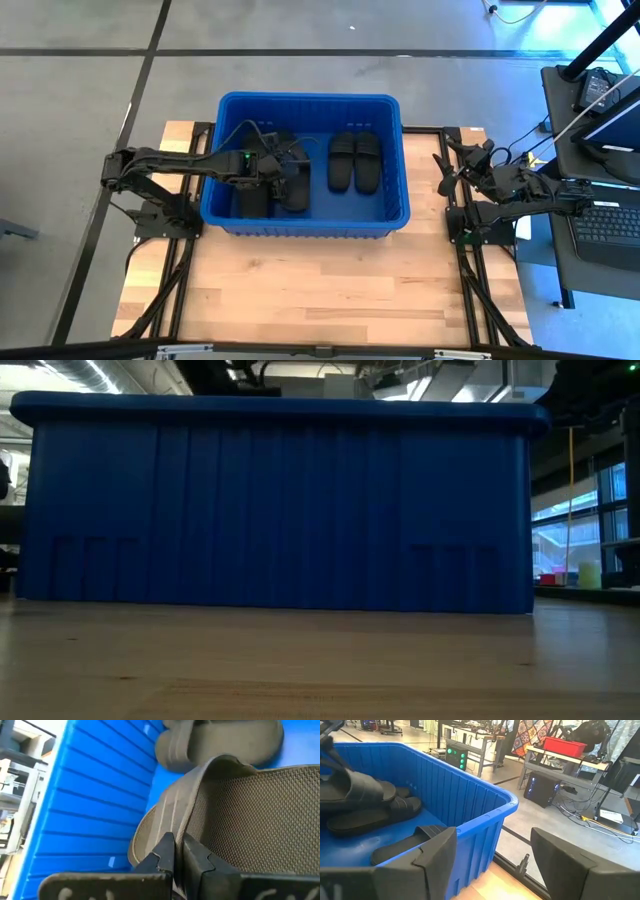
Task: Pick and place slides into bin
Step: Put the black slide into the blue organizer bin
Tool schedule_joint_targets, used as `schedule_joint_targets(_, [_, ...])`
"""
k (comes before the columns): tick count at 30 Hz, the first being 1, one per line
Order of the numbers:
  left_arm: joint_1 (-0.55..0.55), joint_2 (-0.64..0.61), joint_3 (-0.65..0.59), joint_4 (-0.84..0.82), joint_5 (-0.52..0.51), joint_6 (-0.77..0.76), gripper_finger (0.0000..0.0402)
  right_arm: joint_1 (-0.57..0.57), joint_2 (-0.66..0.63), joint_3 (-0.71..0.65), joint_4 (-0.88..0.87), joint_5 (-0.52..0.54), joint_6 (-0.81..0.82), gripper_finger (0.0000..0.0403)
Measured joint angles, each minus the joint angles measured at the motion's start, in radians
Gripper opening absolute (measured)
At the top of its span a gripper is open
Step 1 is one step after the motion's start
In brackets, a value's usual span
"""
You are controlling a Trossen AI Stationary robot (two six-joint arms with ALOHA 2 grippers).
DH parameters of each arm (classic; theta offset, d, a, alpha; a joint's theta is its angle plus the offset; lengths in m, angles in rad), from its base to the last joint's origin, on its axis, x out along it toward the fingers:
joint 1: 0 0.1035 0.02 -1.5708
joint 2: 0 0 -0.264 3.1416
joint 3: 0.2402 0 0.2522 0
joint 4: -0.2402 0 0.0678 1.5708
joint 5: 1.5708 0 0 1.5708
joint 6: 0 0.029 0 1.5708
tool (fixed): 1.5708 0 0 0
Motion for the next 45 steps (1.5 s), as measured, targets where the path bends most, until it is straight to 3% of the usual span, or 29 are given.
schedule_joint_targets(15, [-0.016,0.0,-0.121,0.107,-0.004,0.013,0.0006,0.0,0.0,0.0,0.0,0.002,0.0,0.0255])
schedule_joint_targets(21, [-0.039,0.0,-0.139,0.104,-0.05,-0.046,0.0006,0.0,0.0,0.0,0.0,0.002,0.0,0.0255])
schedule_joint_targets(33, [-0.083,0.0,-0.141,0.01,-0.05,-0.14,0.0006,0.0,0.0,0.0,0.0,0.002,0.0,0.0255])
schedule_joint_targets(45, [-0.045,0.006,-0.156,-0.038,0.058,-0.212,0.0008,0.0,0.0,0.0,0.0,0.002,0.0,0.0255])
